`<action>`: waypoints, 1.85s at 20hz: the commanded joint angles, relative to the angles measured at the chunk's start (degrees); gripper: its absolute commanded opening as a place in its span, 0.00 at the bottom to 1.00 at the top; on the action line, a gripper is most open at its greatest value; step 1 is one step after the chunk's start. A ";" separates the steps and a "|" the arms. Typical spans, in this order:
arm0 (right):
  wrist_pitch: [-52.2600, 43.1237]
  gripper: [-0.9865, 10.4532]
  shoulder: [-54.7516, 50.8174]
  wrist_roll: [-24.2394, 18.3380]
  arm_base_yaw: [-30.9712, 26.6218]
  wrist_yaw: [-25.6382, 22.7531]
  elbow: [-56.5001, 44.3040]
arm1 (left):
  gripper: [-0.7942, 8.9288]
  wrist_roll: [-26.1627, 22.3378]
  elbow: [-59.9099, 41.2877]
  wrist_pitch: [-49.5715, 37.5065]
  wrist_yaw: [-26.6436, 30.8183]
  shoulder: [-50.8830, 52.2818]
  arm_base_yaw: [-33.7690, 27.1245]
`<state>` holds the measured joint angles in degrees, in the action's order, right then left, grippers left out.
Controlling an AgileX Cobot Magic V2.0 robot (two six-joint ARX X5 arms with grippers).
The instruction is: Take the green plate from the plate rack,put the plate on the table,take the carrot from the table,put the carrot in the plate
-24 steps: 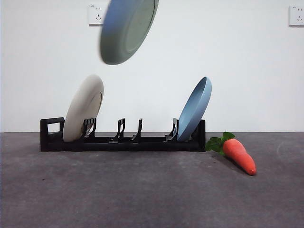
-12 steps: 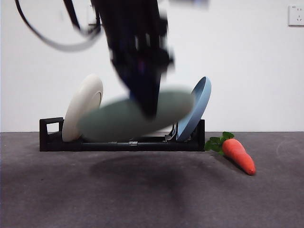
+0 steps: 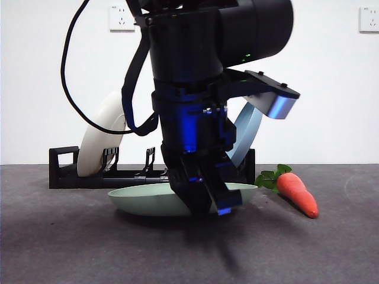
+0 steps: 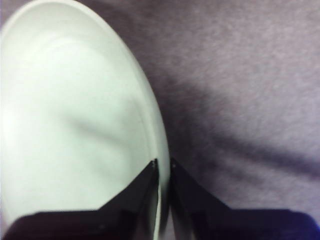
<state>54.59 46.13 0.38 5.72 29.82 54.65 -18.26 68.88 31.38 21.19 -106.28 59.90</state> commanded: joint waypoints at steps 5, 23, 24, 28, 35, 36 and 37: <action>-2.82 0.66 3.98 -0.31 0.07 -0.20 0.09 | 0.32 5.03 -0.59 1.44 -6.67 -1.53 0.11; -34.84 0.66 41.46 0.15 7.34 -18.71 0.11 | 0.32 22.97 8.44 6.14 -6.54 41.72 0.11; -37.38 0.66 43.69 0.17 8.28 -20.79 0.11 | 0.32 23.10 8.44 6.82 -6.38 44.17 0.11; -43.45 0.60 50.12 1.14 10.16 -24.94 0.17 | 0.32 24.52 8.44 9.57 -6.36 49.96 0.11; -47.65 0.46 54.53 3.52 10.27 -27.17 0.17 | 0.32 24.74 8.44 14.51 -6.32 52.06 0.11; -47.69 0.46 54.84 4.26 10.38 -27.15 0.17 | 0.32 24.76 8.44 14.75 -6.25 52.06 0.11; -47.69 0.41 55.04 4.55 10.49 -27.15 0.17 | 0.31 24.74 8.44 14.84 -6.23 52.06 0.11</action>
<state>7.25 100.66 3.88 15.92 2.81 54.68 6.09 77.56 46.37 14.81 -54.30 59.99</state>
